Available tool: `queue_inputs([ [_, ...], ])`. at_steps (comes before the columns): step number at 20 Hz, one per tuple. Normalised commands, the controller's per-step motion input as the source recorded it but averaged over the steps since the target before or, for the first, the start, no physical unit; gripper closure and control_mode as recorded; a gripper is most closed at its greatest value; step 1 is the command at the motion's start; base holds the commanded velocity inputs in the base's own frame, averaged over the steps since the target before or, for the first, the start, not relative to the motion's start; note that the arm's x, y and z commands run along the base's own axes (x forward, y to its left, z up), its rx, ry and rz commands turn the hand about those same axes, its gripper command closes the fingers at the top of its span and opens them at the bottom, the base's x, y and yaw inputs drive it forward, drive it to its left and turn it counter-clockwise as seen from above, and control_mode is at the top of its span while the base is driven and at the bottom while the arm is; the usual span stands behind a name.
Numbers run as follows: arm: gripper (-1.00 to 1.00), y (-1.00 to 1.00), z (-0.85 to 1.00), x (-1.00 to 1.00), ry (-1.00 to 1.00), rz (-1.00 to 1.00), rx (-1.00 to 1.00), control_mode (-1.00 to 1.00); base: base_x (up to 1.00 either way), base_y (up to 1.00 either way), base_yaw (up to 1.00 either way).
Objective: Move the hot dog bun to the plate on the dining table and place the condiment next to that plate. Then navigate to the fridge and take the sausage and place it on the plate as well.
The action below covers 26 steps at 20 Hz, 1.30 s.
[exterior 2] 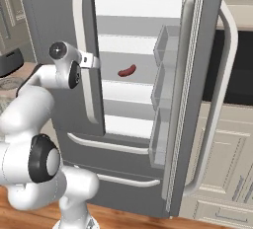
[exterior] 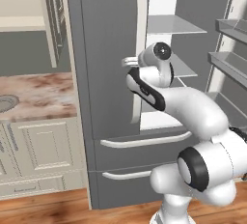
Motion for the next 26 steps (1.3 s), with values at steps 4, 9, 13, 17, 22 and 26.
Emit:
queue_inputs([
  [4,-1.0,0.0,-0.07,0.46,-0.02,-0.01,-0.01,-1.0,0.0,0.0,0.0],
  [9,-1.0,0.0,-0.08,0.49,-0.01,-0.01,-0.01,-1.0,0.0,0.0,0.0],
  [13,1.0,0.0,-0.07,0.51,0.0,0.0,0.0,-1.0,0.0,0.0,0.0],
  [17,1.0,0.17,-0.01,0.11,0.0,0.0,0.0,-1.0,0.0,0.0,0.0],
  [22,1.0,0.48,0.18,-0.65,-0.01,0.01,0.0,-1.0,0.0,0.0,0.0],
  [26,1.0,0.46,0.38,-0.99,-0.02,0.04,0.0,-1.0,0.0,0.0,0.0],
])
